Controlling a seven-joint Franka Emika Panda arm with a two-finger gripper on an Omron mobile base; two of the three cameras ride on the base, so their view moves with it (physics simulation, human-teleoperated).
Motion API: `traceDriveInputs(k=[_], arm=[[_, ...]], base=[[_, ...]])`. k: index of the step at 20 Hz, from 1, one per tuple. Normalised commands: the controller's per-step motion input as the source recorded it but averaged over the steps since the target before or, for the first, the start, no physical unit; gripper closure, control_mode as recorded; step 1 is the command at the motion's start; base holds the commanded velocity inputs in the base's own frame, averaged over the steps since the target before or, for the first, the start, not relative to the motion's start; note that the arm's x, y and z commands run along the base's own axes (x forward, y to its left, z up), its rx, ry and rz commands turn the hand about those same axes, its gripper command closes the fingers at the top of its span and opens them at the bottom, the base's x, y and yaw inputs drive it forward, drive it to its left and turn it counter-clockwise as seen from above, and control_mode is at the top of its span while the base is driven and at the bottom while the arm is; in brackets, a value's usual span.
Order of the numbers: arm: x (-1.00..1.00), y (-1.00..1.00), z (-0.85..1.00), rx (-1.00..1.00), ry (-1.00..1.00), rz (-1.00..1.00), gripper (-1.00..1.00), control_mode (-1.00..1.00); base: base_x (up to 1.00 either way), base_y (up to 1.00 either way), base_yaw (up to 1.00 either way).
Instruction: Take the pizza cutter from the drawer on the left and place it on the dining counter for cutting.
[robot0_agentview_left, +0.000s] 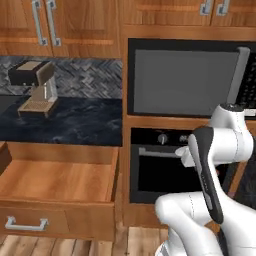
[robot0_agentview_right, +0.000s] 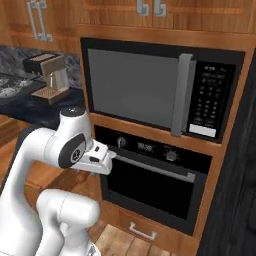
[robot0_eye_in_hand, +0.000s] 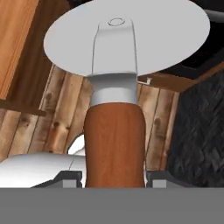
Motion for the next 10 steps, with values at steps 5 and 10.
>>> traceDriveInputs(k=[5,10], arm=[[0.00,0.00,0.00,0.00,0.00,0.00,1.00,1.00],[0.00,0.00,0.00,0.00,0.00,0.00,1.00,1.00]], base=[[-0.21,0.23,1.00],[-0.11,0.35,1.00]])
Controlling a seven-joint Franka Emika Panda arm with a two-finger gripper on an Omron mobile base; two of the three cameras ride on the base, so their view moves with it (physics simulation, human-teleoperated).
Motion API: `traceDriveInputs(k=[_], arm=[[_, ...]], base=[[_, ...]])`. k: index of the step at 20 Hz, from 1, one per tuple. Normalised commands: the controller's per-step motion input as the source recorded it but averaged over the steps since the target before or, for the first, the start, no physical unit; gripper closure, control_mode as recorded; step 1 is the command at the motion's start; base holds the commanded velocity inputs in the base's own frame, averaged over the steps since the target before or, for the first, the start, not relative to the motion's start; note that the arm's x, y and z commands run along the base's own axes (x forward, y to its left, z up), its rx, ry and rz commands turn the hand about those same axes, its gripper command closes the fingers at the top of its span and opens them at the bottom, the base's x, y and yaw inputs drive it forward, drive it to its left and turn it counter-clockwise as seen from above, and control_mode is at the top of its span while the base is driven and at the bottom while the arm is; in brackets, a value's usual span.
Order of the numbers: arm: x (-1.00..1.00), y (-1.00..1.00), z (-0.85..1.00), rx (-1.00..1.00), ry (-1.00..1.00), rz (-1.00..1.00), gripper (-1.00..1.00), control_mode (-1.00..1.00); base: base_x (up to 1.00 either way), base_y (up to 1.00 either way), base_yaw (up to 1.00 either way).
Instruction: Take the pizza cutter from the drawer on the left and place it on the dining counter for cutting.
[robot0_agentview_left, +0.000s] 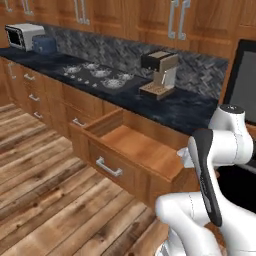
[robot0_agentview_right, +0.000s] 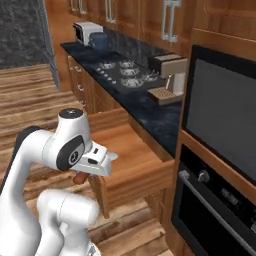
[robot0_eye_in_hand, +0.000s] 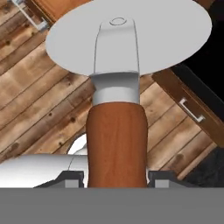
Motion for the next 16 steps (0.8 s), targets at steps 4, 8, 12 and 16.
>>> traceDriveInputs(k=[4,8,12,16], arm=[[0.00,0.00,0.00,0.00,0.00,0.00,1.00,1.00],[0.00,0.00,0.00,0.00,0.00,0.00,1.00,1.00],[0.00,0.00,0.00,0.00,0.00,0.00,1.00,1.00],[0.00,0.00,0.00,0.00,0.00,0.00,1.00,1.00]], base=[[-0.13,0.37,0.99],[-0.21,0.47,0.99],[-0.33,0.61,0.97],[-0.12,0.79,0.86]])
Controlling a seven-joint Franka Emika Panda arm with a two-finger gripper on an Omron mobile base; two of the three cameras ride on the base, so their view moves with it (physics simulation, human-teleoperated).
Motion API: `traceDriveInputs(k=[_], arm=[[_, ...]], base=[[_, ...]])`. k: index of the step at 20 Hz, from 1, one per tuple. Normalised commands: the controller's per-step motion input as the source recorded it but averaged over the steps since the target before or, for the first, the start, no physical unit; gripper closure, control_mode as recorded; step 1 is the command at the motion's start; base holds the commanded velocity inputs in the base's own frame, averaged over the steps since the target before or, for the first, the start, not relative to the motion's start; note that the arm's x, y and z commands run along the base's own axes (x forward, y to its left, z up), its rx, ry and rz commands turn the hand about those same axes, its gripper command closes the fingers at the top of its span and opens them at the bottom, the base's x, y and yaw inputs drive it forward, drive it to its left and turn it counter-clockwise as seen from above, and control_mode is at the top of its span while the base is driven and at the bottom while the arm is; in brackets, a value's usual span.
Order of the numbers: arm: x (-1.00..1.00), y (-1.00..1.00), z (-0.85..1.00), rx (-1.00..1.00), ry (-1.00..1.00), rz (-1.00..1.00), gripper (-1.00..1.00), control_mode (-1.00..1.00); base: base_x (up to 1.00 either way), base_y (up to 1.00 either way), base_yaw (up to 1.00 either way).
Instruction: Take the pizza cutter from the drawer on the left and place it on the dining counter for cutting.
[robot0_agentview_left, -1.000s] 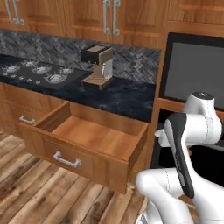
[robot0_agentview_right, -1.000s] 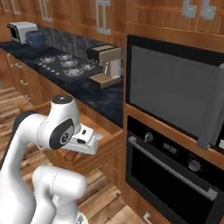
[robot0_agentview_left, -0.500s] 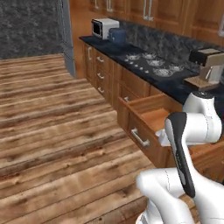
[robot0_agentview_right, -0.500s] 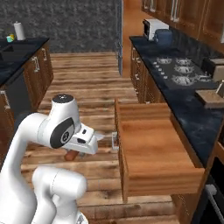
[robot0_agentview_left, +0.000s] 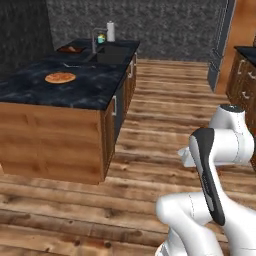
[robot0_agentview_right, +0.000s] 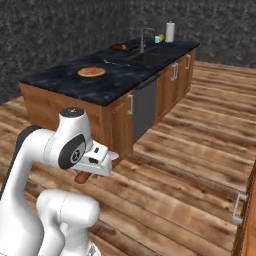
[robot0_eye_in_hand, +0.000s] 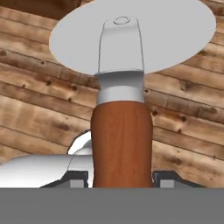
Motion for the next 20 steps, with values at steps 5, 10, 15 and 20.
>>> traceDriveInputs(k=[5,10,15,20], arm=[[0.00,0.00,0.00,0.00,0.00,0.00,1.00,1.00],[0.00,0.00,0.00,0.00,0.00,0.00,1.00,1.00],[0.00,0.00,0.00,0.00,0.00,0.00,1.00,1.00],[0.00,0.00,0.00,0.00,0.00,0.00,1.00,1.00]], base=[[0.37,0.92,0.35],[0.67,0.98,-0.04],[0.78,1.00,-0.17],[0.79,1.00,-0.25]])
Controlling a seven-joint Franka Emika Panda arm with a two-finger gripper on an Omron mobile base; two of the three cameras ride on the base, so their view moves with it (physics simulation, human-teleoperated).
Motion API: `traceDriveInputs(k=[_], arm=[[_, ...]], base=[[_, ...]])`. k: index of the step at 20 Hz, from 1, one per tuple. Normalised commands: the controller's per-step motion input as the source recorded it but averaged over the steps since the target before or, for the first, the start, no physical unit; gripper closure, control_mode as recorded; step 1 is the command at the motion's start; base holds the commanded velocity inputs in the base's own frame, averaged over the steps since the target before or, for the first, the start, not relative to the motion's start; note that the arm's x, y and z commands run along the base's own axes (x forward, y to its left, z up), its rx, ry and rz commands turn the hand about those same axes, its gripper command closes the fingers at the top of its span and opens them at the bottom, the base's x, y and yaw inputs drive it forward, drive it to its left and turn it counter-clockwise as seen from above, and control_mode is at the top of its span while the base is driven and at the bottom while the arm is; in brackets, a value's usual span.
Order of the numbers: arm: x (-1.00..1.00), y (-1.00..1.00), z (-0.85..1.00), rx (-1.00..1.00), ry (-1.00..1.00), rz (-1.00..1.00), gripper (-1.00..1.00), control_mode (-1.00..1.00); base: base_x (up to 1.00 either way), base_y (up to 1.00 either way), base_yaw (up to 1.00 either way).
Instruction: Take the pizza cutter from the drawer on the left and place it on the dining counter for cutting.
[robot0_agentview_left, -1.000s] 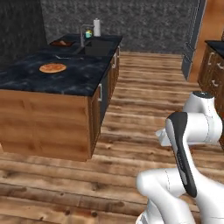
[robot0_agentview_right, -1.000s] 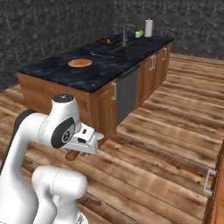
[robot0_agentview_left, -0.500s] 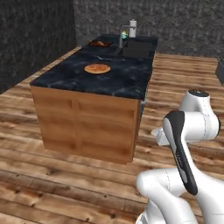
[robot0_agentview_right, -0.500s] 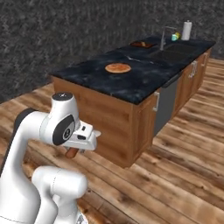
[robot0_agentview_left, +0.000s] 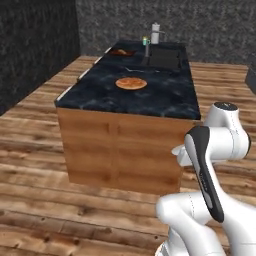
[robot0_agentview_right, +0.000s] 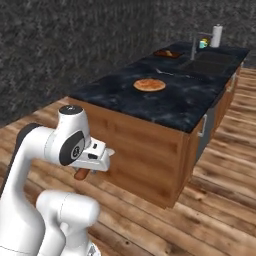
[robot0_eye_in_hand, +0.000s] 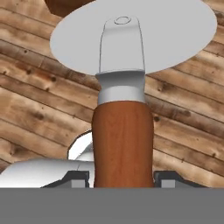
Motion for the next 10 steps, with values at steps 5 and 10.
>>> traceDriveInputs(k=[5,10], arm=[[0.00,0.00,0.00,0.00,0.00,0.00,1.00,1.00],[0.00,0.00,0.00,0.00,0.00,0.00,1.00,1.00]], base=[[0.83,0.97,-0.29],[0.75,0.82,-0.33]])
